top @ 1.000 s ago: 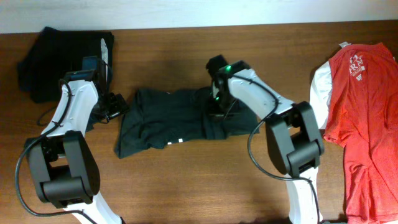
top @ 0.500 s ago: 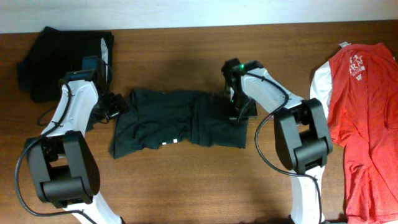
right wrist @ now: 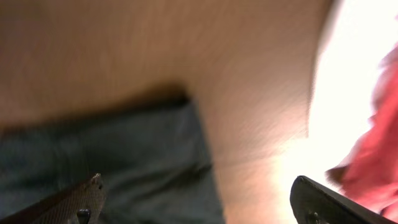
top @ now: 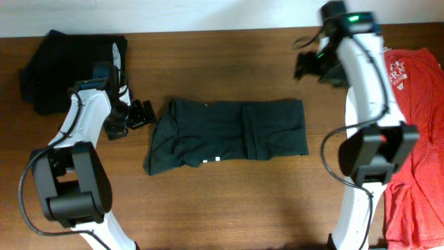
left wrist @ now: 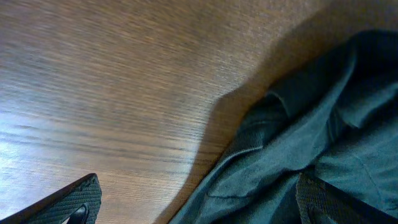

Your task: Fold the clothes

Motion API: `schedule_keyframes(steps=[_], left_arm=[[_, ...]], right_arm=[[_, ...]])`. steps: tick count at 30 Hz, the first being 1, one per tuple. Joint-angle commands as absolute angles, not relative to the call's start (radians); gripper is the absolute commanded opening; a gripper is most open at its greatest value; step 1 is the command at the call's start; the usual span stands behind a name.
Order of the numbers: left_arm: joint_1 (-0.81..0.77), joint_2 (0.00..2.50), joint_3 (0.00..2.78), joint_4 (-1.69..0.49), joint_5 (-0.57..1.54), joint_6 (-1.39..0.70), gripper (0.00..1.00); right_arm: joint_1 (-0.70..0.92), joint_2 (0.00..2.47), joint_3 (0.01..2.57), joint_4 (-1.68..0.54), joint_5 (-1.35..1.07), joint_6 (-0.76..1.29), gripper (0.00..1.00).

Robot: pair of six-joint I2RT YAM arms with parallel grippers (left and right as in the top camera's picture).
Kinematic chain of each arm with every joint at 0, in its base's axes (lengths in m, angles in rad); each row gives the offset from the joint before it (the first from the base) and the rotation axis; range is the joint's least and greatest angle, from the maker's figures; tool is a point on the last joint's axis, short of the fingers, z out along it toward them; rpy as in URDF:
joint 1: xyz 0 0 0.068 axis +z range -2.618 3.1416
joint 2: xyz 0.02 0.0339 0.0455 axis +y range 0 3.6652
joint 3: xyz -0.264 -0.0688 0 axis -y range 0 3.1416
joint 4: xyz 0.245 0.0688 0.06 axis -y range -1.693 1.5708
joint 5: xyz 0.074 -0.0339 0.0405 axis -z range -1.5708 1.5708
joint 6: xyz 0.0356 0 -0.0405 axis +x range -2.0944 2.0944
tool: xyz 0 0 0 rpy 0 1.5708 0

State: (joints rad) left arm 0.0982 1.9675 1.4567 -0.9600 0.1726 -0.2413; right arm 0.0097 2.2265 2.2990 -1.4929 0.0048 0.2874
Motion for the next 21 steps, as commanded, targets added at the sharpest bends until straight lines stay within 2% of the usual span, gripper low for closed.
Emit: schedule_keyframes(steps=[1,5,11,12,13,14,15,18,19,20,21], left_arm=[[0.098,2.023,1.454,-0.957,0.278,-0.163,0.99],[0.098,2.059,1.454,-0.942,0.495,-0.029,0.99],[0.098,2.196,1.454,-0.957,0.577,0.062,0.98],[0.093,2.205,1.454,-0.975,0.594,0.062,0.91],[0.07,2.205,1.454,-0.984,0.6,0.061,0.79],[0.043,2.205,1.454,-0.981,0.599,0.047,0.76],[0.016,2.205,1.454,-0.963,0.59,0.01,0.64],[-0.05,2.206,1.454,-0.919,0.523,-0.098,0.63],[-0.073,2.206,1.454,-0.904,0.513,-0.118,0.56],[-0.087,2.206,1.454,-0.892,0.475,-0.142,0.29],[-0.094,2.206,1.454,-0.89,0.418,-0.186,0.06]], right_arm=[[-0.179,2.212,2.421,-1.528,0.061,0.293,0.99],[-0.379,2.213,2.409,-1.53,0.057,0.293,0.99],[-0.432,2.213,2.409,-1.53,0.057,0.293,0.99],[-0.432,2.213,2.409,-1.53,0.058,0.293,0.99],[-0.432,2.213,2.409,-1.53,0.057,0.293,0.99],[-0.432,2.213,2.409,-1.53,0.058,0.293,0.99],[-0.432,2.213,2.409,-1.53,0.057,0.293,0.99],[-0.432,2.213,2.409,-1.53,0.058,0.293,0.99],[-0.432,2.213,2.409,-1.53,0.058,0.293,0.99],[-0.432,2.213,2.409,-1.53,0.058,0.293,0.99],[-0.432,2.213,2.409,-1.53,0.058,0.293,0.99]])
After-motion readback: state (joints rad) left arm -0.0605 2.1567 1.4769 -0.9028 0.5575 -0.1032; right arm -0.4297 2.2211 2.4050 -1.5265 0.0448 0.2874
